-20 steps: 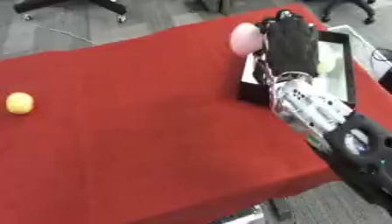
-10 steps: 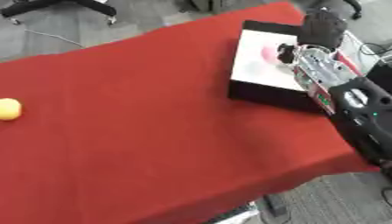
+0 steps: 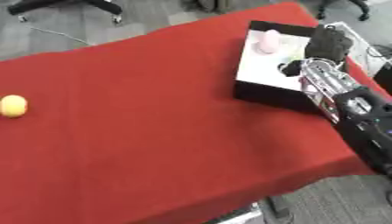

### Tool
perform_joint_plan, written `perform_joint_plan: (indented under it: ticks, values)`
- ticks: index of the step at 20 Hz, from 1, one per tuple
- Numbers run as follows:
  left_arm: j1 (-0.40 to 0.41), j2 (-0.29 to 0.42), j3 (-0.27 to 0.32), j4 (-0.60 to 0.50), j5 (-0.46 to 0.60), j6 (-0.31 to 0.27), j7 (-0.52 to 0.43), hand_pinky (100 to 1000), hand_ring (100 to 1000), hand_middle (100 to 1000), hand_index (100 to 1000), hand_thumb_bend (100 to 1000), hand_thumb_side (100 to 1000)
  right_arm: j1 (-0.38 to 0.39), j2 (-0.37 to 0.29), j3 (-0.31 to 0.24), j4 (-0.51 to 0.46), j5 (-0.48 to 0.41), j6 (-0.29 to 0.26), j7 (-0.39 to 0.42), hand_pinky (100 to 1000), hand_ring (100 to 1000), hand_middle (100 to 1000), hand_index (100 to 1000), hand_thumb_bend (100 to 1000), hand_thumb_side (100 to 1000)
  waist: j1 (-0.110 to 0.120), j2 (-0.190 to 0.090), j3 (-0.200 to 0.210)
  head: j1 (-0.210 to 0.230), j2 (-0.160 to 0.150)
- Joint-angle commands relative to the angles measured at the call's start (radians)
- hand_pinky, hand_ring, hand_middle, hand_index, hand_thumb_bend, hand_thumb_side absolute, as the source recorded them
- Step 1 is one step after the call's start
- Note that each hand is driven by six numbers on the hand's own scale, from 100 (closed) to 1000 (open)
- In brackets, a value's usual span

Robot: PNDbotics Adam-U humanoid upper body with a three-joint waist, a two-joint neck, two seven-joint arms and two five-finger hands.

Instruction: Pick up the objects with one hand, pass them to the other hand, and then place them into the box on the other side of the table.

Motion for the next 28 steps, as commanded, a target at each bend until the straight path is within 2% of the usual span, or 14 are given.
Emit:
perform_joint_plan:
  ticks: [1, 4, 5, 7, 10, 12, 13, 14, 15, 16, 19, 22, 25, 28]
  values:
    - [-0.023, 0.070, 0.016, 0.035, -0.040, -0.094, -0.027, 742, 540, 519, 751, 100, 698, -0.003, 0.009, 0.039, -0.180, 0.118, 0.000, 0.015, 231, 748, 699, 923, 576, 415, -0.005, -0.011, -0.002, 0.049, -0.003]
    - [-0.045, 0.100, 0.004, 0.103, -0.088, -0.167, -0.014, 742, 543, 523, 753, 100, 677, 0.001, 0.036, 0.083, -0.348, 0.271, -0.038, 0.100, 253, 751, 703, 920, 567, 404, -0.007, -0.011, -0.006, 0.097, -0.003]
    - [-0.055, 0.115, -0.005, 0.129, -0.106, -0.191, -0.015, 741, 545, 525, 751, 100, 649, -0.016, 0.058, 0.106, -0.375, 0.317, -0.080, 0.119, 326, 757, 710, 913, 547, 389, -0.010, -0.012, -0.007, 0.118, -0.003]
    - [-0.092, 0.154, -0.029, 0.216, -0.172, -0.263, -0.011, 730, 549, 531, 755, 100, 591, -0.068, 0.126, 0.159, -0.394, 0.390, -0.228, 0.095, 394, 766, 723, 903, 526, 384, -0.016, -0.016, -0.013, 0.166, -0.003]
    - [-0.164, 0.194, -0.063, 0.373, -0.358, -0.386, 0.072, 717, 554, 539, 758, 100, 449, -0.125, 0.189, 0.219, -0.400, 0.403, -0.412, 0.054, 488, 779, 744, 889, 503, 382, -0.026, -0.021, -0.021, 0.209, -0.003]
    - [-0.219, 0.203, -0.090, 0.477, -0.515, -0.446, 0.161, 709, 558, 546, 760, 100, 369, -0.155, 0.215, 0.248, -0.400, 0.375, -0.501, 0.038, 558, 786, 755, 878, 487, 384, -0.035, -0.025, -0.031, 0.228, -0.003]
    - [-0.245, 0.202, -0.100, 0.522, -0.598, -0.468, 0.214, 705, 563, 554, 763, 100, 339, -0.169, 0.226, 0.258, -0.400, 0.360, -0.537, 0.033, 563, 786, 756, 879, 477, 385, -0.040, -0.027, -0.037, 0.236, -0.003]
    - [-0.273, 0.197, -0.109, 0.563, -0.689, -0.483, 0.273, 704, 570, 562, 767, 132, 328, -0.184, 0.236, 0.266, -0.400, 0.343, -0.567, 0.027, 578, 787, 758, 879, 471, 385, -0.044, -0.028, -0.043, 0.243, -0.003]
    - [-0.301, 0.186, -0.117, 0.601, -0.786, -0.493, 0.336, 702, 575, 571, 770, 219, 293, -0.198, 0.244, 0.272, -0.400, 0.325, -0.594, 0.023, 594, 788, 761, 878, 462, 449, -0.048, -0.028, -0.049, 0.250, -0.003]
    - [-0.328, 0.169, -0.124, 0.633, -0.883, -0.497, 0.399, 701, 579, 579, 774, 240, 325, -0.212, 0.252, 0.277, -0.400, 0.309, -0.617, 0.019, 610, 789, 760, 877, 455, 387, -0.051, -0.029, -0.057, 0.258, -0.003]
    - [-0.397, 0.108, -0.135, 0.698, -1.159, -0.488, 0.583, 699, 592, 597, 784, 348, 298, -0.242, 0.270, 0.287, -0.400, 0.268, -0.660, 0.019, 606, 789, 761, 879, 433, 397, -0.058, -0.027, -0.078, 0.278, -0.003]
    - [-0.450, 0.050, -0.144, 0.735, -1.399, -0.466, 0.749, 695, 588, 607, 790, 456, 247, -0.250, 0.285, 0.289, -0.400, 0.250, -0.664, 0.014, 560, 785, 753, 875, 412, 406, -0.058, -0.023, -0.101, 0.293, -0.003]
    - [-0.477, 0.012, -0.151, 0.770, -1.600, -0.434, 0.901, 690, 592, 605, 792, 505, 225, -0.250, 0.291, 0.292, -0.400, 0.242, -0.654, 0.000, 521, 780, 735, 874, 400, 408, -0.055, -0.017, -0.126, 0.306, -0.003]
    - [-0.483, -0.006, -0.148, 0.824, -1.742, -0.380, 1.031, 684, 589, 602, 787, 532, 182, -0.250, 0.295, 0.296, -0.400, 0.234, -0.648, -0.018, 499, 774, 718, 872, 386, 410, -0.050, -0.012, -0.153, 0.321, -0.003]
